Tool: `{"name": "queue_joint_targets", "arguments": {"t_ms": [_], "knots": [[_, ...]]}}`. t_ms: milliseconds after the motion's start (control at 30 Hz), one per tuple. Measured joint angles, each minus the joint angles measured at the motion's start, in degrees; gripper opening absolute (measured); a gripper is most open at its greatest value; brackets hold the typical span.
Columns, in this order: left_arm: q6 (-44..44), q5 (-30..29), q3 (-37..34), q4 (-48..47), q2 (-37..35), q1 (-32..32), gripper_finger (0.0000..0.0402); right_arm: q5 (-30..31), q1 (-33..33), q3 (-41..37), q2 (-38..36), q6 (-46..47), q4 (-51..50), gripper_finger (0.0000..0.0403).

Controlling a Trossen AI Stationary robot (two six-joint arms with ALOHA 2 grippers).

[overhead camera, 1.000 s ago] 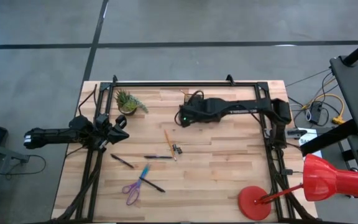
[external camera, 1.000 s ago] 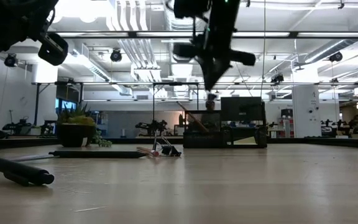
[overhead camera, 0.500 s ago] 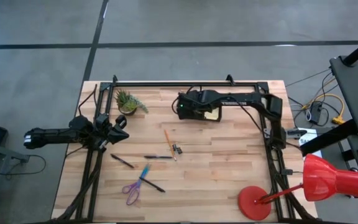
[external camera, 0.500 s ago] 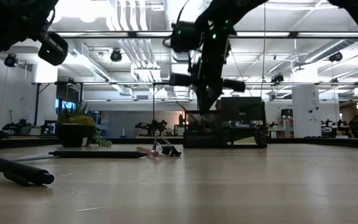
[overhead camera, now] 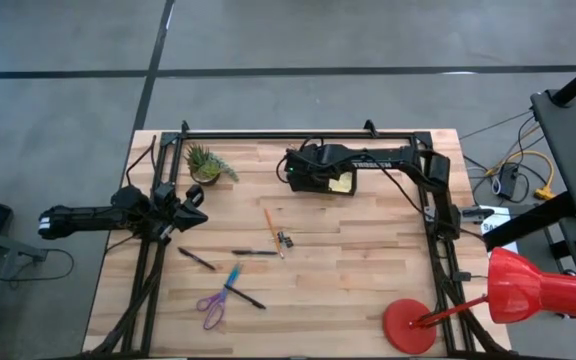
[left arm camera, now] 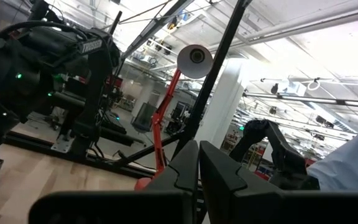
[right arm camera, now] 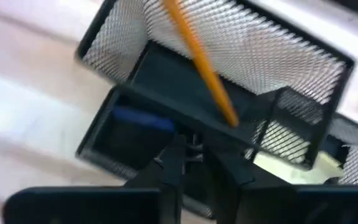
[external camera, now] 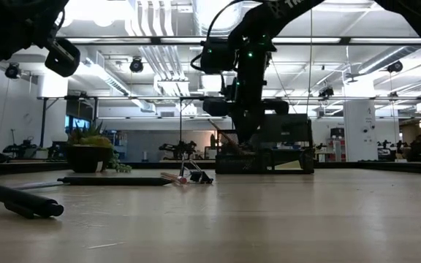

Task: Pick and place office supplies into organizer
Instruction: Put the top black binder clip into the desk organizer

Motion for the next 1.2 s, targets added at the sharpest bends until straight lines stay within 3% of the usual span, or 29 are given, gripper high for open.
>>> {"name": "queue_joint_targets", "arguments": {"t_ms": [100, 233, 300, 400, 633, 767, 1200], "knots": [[0.0, 0.0, 0.0, 0.0, 0.0, 0.0, 0.0000, -7.4, 1.2, 0.0, -0.1, -6.3, 2.3, 0.0081], [0.0, 0.0, 0.0, 0.0, 0.0, 0.0, 0.0000, -21.4, 6.1, 0.0, -0.3, -24.6, 3.5, 0.0109], [0.0, 0.0, 0.0, 0.0, 0.0, 0.0, 0.0000, -26.8, 8.3, 0.0, 0.1, -25.4, 2.1, 0.0120], [0.0, 0.0, 0.0, 0.0, 0.0, 0.0, 0.0000, -31.2, 9.8, 0.0, 1.4, -18.0, 3.1, 0.0138], [0.0, 0.0, 0.0, 0.0, 0.0, 0.0, 0.0000, -28.4, 13.3, 0.7, 3.5, -3.9, 12.2, 0.0193], [0.0, 0.0, 0.0, 0.0, 0.0, 0.0, 0.0000, -26.8, 14.2, 1.5, 4.7, -0.4, 14.3, 0.0213], [0.0, 0.0, 0.0, 0.0, 0.0, 0.0, 0.0000, -20.4, 16.1, 3.3, 7.8, 4.7, 15.0, 0.0210]]}}
